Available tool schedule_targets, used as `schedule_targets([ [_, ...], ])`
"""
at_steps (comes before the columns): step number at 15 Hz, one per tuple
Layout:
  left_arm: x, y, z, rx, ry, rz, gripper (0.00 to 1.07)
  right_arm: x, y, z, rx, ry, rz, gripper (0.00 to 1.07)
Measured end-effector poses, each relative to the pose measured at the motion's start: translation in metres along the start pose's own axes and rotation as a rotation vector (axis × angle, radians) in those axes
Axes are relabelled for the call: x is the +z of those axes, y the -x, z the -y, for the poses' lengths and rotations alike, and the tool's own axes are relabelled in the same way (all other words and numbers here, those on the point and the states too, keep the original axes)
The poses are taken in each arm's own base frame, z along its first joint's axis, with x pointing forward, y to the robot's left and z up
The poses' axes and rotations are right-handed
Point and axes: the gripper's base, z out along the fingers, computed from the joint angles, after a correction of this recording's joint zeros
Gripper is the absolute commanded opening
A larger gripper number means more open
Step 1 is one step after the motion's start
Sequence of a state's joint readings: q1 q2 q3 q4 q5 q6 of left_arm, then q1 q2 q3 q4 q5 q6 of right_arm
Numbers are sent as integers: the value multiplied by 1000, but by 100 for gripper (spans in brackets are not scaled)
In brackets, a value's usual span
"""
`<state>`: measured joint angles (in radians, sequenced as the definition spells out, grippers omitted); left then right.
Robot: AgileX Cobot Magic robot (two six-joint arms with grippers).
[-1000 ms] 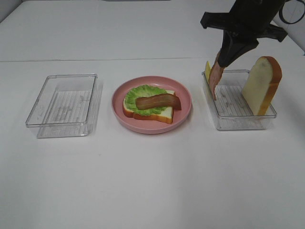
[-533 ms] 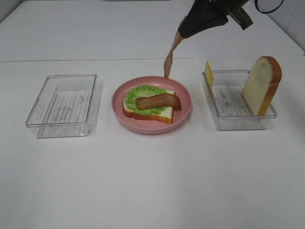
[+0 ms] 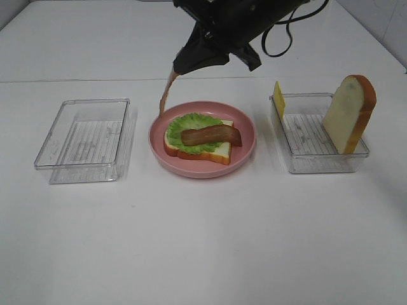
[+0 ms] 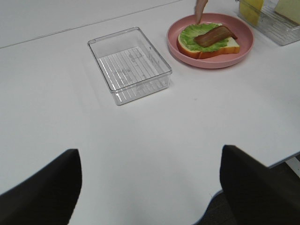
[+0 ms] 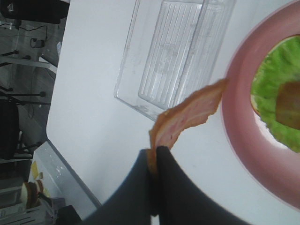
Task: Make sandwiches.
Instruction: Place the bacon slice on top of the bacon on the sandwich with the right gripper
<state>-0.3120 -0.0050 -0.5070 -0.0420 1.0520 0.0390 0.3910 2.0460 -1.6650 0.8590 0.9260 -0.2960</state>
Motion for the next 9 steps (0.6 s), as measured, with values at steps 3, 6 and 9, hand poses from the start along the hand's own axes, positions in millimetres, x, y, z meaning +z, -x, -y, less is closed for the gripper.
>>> schedule_targets([
  [3, 0, 0, 0, 0, 0, 0, 77, 24, 5, 8, 22, 109, 34, 0],
  [6, 0, 0, 0, 0, 0, 0, 77, 48, 8, 25, 63, 151, 57, 0],
  [9, 0, 0, 0, 0, 0, 0, 77, 62, 6, 40, 65, 108, 41, 0],
])
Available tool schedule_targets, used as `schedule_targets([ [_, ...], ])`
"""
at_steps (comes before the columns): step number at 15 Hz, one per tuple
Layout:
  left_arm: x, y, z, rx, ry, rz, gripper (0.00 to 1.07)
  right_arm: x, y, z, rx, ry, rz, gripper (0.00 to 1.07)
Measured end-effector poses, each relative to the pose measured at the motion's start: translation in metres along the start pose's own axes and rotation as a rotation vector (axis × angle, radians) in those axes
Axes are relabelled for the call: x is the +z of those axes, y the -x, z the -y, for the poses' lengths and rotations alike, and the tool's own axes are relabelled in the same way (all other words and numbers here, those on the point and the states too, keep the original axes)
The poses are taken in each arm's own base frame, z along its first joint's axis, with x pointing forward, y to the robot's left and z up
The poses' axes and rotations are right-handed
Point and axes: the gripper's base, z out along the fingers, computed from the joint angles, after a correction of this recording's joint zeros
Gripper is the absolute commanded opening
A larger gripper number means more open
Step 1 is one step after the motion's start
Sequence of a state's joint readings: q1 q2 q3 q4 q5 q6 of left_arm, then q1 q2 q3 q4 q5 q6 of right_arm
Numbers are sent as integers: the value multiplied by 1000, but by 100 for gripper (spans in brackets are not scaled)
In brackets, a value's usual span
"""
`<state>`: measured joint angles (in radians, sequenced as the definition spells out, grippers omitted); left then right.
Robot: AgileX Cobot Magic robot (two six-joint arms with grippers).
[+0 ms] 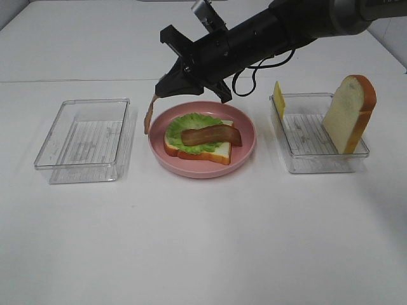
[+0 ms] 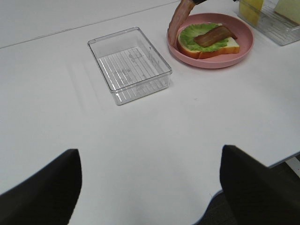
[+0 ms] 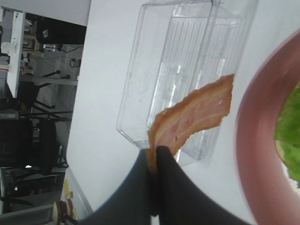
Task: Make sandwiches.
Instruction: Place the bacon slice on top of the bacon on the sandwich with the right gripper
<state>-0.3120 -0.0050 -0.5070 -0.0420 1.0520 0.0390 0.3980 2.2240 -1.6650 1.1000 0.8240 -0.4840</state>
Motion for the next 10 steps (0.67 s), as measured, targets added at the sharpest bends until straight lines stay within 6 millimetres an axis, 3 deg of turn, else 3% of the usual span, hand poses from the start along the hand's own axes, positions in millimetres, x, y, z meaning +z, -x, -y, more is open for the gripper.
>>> schedule_targets([
  [5, 0, 0, 0, 0, 0, 0, 77, -5, -6, 19, 10, -238, -66, 0],
  [10, 0, 0, 0, 0, 0, 0, 77, -23, -4, 21, -9, -422, -55, 0],
])
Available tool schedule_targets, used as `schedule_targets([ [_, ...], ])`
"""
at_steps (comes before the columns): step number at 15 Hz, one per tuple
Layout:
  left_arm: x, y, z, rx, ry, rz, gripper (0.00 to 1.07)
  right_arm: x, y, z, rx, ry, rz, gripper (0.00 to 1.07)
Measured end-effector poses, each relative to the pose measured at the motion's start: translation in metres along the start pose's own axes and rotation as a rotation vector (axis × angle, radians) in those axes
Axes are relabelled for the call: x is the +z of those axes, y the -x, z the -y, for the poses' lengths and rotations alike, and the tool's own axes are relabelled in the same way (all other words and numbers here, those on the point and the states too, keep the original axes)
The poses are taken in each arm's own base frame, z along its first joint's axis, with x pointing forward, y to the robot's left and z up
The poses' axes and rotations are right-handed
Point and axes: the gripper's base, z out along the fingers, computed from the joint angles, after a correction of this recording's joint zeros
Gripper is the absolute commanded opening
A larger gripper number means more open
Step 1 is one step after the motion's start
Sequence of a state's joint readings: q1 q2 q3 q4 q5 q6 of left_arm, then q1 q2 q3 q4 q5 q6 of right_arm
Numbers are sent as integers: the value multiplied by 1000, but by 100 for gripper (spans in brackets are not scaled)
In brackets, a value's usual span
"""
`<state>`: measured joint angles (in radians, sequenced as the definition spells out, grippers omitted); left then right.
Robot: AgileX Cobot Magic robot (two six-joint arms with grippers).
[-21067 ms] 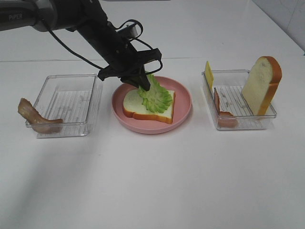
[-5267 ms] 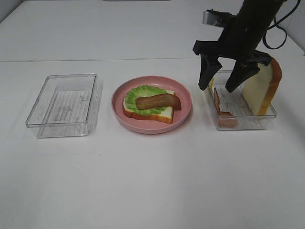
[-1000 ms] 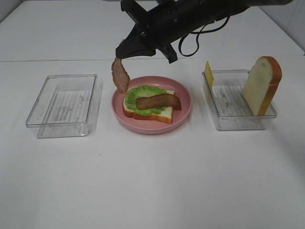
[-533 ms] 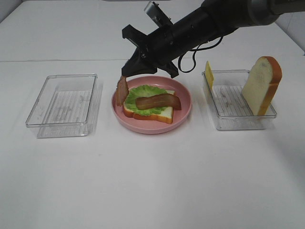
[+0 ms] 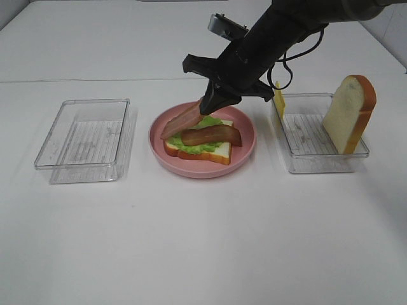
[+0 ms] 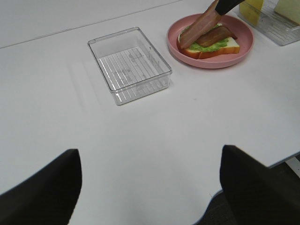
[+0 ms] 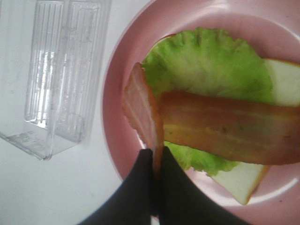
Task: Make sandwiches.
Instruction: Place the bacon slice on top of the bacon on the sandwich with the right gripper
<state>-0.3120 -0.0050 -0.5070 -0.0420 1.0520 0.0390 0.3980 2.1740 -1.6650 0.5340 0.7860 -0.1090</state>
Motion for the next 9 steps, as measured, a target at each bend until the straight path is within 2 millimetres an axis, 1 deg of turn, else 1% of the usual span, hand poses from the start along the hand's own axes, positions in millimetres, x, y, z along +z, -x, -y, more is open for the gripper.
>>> schedule_targets([
  [3, 0, 0, 0, 0, 0, 0, 77, 0, 0, 3, -3, -32, -3, 0],
  [4, 0, 0, 0, 0, 0, 0, 77, 0, 0, 3, -6, -35, -3, 19],
  [5, 0, 0, 0, 0, 0, 0, 77, 0, 0, 4, -11, -41, -4, 36],
  [6, 0, 0, 0, 0, 0, 0, 77, 0, 0, 4, -17, -49, -5, 50],
  [7, 0, 0, 0, 0, 0, 0, 77, 0, 0, 6, -27, -61, -3, 61],
  [9, 0, 0, 0, 0, 0, 0, 77, -1, 1, 7, -39, -75, 5, 66],
])
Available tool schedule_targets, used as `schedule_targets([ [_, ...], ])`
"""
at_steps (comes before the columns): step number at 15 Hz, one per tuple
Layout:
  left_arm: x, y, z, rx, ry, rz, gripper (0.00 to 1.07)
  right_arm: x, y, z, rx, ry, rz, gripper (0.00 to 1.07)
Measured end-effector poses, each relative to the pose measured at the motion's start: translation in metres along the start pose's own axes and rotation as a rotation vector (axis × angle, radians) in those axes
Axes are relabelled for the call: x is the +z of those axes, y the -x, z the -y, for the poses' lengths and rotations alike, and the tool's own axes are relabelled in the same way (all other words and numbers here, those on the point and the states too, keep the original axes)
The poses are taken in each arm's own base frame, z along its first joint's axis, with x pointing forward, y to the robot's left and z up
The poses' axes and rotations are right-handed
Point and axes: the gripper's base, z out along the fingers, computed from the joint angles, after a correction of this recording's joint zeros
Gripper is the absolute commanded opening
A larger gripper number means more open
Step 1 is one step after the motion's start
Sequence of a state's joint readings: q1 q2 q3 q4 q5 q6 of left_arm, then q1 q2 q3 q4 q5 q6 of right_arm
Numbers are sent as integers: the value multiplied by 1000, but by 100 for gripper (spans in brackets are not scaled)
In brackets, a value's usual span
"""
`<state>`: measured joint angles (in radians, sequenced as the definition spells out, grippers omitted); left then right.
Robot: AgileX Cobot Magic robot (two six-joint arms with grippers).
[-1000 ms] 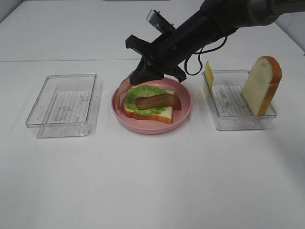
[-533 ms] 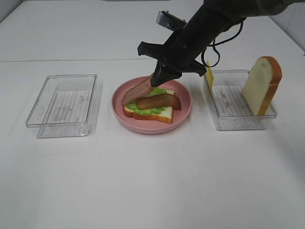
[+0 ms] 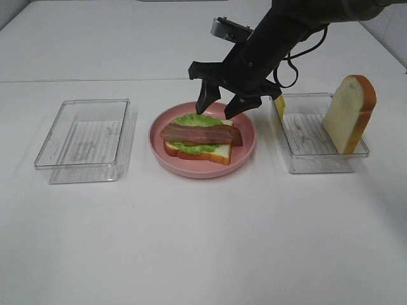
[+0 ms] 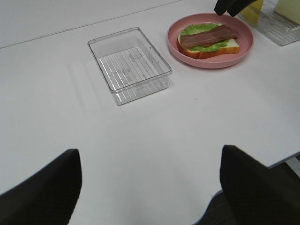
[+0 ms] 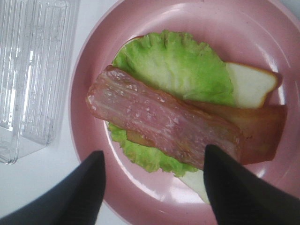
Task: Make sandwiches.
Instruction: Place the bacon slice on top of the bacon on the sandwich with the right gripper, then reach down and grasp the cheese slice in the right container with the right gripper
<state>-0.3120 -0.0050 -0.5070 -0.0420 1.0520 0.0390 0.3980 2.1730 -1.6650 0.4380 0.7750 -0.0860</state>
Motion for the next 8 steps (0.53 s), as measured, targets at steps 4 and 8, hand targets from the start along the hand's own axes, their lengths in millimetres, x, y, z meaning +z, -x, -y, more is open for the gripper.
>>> schedule_targets([
  [4, 0, 0, 0, 0, 0, 0, 77, -17, 2, -4, -33, -18, 32, 70],
  [8, 0, 0, 0, 0, 0, 0, 77, -60, 8, -11, -63, -118, 21, 70],
])
